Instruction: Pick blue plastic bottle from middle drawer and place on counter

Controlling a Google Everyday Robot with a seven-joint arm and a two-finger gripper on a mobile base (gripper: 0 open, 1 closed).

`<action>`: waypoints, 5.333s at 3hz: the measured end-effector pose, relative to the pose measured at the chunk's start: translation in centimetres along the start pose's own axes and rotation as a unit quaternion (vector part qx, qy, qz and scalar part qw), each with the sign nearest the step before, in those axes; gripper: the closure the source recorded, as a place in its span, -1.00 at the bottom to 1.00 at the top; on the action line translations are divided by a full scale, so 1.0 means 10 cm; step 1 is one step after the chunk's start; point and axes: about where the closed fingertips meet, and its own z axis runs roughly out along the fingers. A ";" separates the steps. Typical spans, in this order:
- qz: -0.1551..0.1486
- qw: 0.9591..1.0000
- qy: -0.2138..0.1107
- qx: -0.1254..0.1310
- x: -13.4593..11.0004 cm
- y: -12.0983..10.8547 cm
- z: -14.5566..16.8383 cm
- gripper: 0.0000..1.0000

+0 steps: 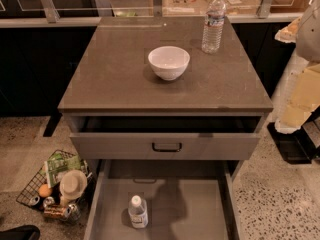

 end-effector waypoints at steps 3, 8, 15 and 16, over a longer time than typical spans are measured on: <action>0.022 0.996 -0.088 0.010 0.33 0.29 0.32 -1.00; 0.029 0.931 -0.364 0.005 0.44 1.22 2.07 -1.00; 0.032 0.862 -0.490 -0.127 -0.49 1.86 4.63 -1.00; 0.023 0.851 -0.511 -0.121 -0.75 1.91 4.81 -1.00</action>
Offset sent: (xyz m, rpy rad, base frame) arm -0.0195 -0.0284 -0.0464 0.1988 -0.0437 -0.0096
